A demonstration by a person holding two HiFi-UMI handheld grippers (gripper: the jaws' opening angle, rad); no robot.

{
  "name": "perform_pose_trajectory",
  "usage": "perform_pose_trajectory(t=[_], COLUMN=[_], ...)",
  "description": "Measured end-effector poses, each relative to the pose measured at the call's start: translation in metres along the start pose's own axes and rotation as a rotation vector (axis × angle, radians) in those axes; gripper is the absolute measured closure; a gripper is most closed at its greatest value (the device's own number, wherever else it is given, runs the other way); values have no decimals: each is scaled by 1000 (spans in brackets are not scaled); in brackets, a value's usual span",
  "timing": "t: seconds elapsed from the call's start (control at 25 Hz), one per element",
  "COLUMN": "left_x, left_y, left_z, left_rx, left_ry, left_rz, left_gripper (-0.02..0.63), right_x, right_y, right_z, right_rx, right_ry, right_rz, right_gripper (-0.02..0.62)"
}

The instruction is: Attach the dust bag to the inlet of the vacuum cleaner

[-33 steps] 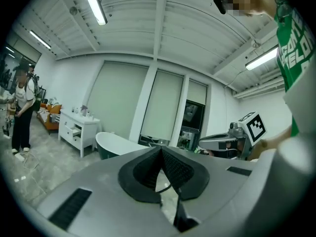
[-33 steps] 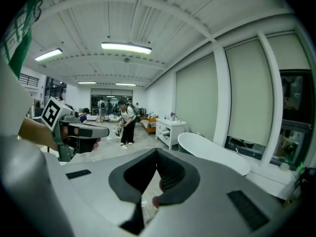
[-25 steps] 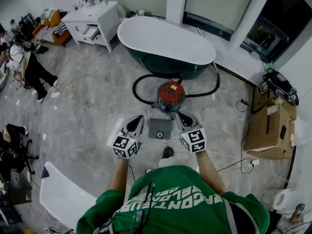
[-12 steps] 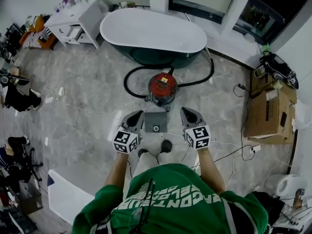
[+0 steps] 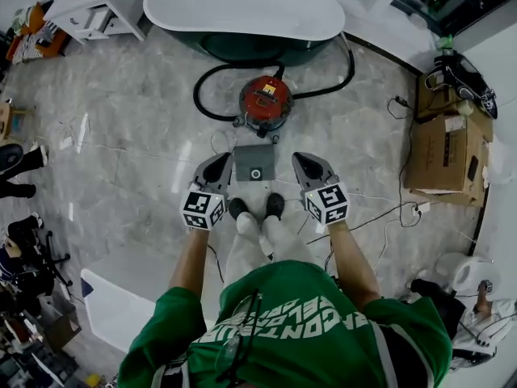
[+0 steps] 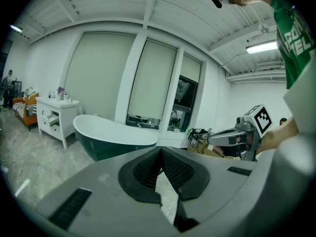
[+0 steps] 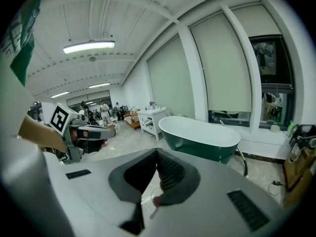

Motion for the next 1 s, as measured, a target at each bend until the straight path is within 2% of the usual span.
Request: perform_pose_trajectory(t=[0.16, 0.48, 0.76, 1.0], left_x=[12, 33, 74, 126], left_y=[-25, -94, -154, -222], left_z=[-22, -51, -66, -78], left_rx=[-4, -1, 8, 17], left_ry=[-15, -36, -77, -126], left_rz=[-16, -74, -119, -127], left_gripper=[601, 601, 601, 603], right_x=[35, 86, 132, 189], right_y=[-12, -69, -128, -198], right_z=[-4, 0, 10, 26], right_rx=[-24, -60, -66, -88], right_ry=[15, 4, 25, 45], right_rz=[-22, -116, -174, -205], right_gripper=[588, 588, 588, 588])
Point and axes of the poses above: the fingertips, and each gripper's own axes: x forward along the fingers, z to its right, y out of its top, the point moved 3 cm from there along -x, backward along the fingers, and after that the axes turned 8 degrees about -z, right-handed, at the moved point
